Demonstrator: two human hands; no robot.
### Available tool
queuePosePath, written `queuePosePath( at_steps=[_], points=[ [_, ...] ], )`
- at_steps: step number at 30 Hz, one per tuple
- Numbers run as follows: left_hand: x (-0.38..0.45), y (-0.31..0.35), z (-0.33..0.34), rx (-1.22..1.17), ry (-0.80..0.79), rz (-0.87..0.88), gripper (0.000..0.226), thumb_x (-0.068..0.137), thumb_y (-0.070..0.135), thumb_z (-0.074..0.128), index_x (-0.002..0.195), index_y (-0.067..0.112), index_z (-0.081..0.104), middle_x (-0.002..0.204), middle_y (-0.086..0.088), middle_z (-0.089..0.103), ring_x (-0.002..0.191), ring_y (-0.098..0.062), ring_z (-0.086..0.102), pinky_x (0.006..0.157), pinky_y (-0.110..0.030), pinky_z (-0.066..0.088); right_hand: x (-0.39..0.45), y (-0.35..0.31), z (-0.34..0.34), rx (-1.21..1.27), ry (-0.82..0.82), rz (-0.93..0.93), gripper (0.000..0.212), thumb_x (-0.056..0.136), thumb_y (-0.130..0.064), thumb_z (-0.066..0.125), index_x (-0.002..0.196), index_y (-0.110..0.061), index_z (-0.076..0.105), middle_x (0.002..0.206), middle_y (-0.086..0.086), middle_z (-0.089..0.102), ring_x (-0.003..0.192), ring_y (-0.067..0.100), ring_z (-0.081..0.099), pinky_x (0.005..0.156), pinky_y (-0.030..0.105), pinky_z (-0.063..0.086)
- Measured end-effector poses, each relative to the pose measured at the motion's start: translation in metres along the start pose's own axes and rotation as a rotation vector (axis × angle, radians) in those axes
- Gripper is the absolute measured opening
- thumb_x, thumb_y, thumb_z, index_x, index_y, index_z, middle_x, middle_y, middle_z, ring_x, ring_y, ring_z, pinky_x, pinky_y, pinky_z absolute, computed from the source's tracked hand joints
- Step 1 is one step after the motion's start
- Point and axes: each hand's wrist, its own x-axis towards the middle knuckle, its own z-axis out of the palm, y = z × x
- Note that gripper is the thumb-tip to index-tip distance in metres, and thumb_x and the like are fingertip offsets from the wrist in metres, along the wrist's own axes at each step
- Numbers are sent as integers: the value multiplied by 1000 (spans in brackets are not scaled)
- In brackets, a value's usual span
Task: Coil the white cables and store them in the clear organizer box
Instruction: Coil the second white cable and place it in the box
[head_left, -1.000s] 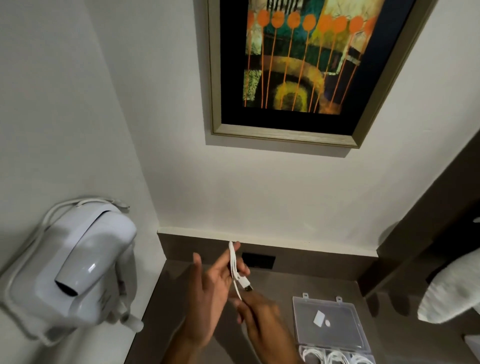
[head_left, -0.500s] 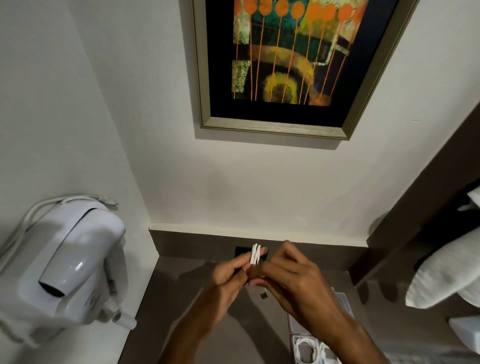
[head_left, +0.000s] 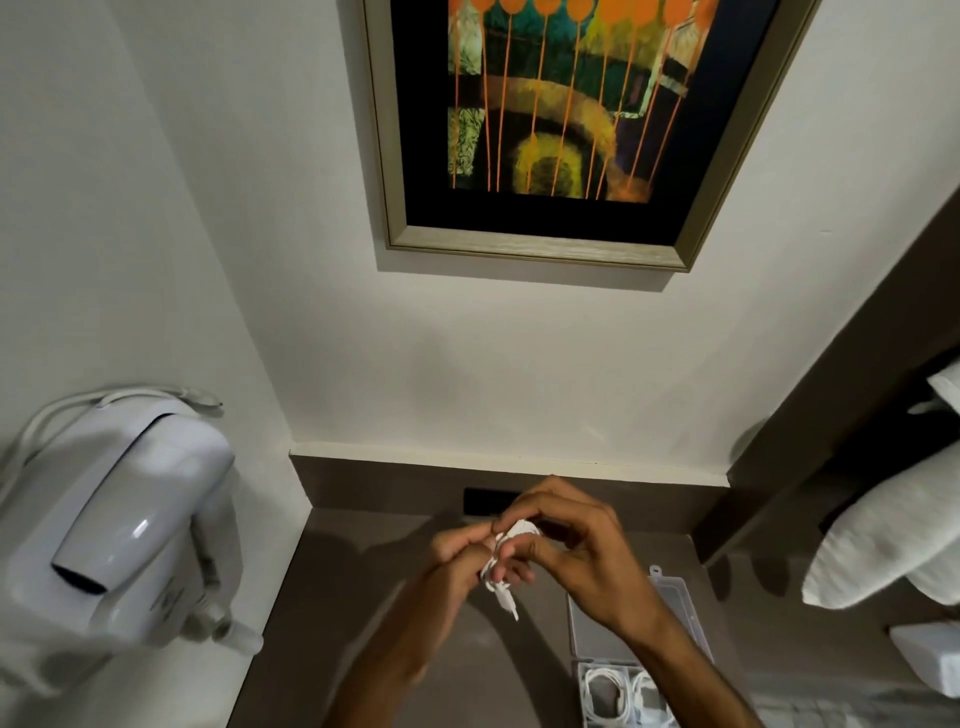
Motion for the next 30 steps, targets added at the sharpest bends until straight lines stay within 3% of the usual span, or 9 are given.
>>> queuePosePath(
  at_steps=[2,7,10,12,17,21,24,27,30],
  points=[
    [-1,-5,14,98,164,54,36,90,26,44,97,29,79,91,-3,82,89,-17,77,86,-28,60,-5,4,7,14,100,35,13,90,-17,82,102,-22,84,99,-5,74,93,20,73,77,24,59],
    [-3,-14,54,251,503,149,41,99,30,41,89,59,69,85,27,74,80,3,70,65,-5,52,-20,6,14,-46,260,71,29,88,1,82,102,-24,85,100,-10,77,97,17,77,83,28,65],
    [-4,-18,66,289,576,186,29,103,30,48,89,47,66,77,16,73,78,-2,70,64,0,48,-31,6,11,-31,377,86,23,90,-5,81,101,-25,84,97,-7,78,93,17,78,79,21,62],
    [-3,-19,64,259,528,225,3,99,36,54,101,35,56,78,-1,71,74,-11,70,63,-7,51,-39,9,7,54,479,112,18,89,-9,81,98,-25,84,94,-3,77,86,16,78,74,18,61],
    [2,-22,66,133,117,165,17,99,6,60,112,10,71,101,-10,80,95,-22,77,80,-20,59,-63,27,1,123,623,303,20,89,-8,81,96,-27,85,94,2,80,87,22,79,73,38,67],
    [7,-40,65,324,134,221,22,94,-1,65,108,13,77,99,3,82,89,-5,76,74,-9,54,-78,40,-22,329,457,472,16,94,-20,76,107,-24,85,102,3,86,99,21,82,89,37,66],
    [15,-50,68,410,119,256,27,95,-2,64,109,18,77,102,7,81,89,-4,76,74,-9,55,-87,46,-40,527,368,596,17,95,-22,75,112,-22,79,97,13,85,91,24,82,80,31,66],
    [22,-64,80,388,168,248,13,96,16,66,106,20,74,99,6,80,88,-10,77,72,-14,59,-96,59,-47,568,388,678,7,98,-8,72,102,-12,76,97,15,84,89,25,81,78,32,66],
    [27,-80,96,428,255,206,26,94,37,61,107,20,75,100,5,80,92,-10,76,80,-27,63,-109,72,-46,583,386,747,14,95,2,72,103,-6,80,104,16,83,95,22,78,79,28,65]
  ],
)
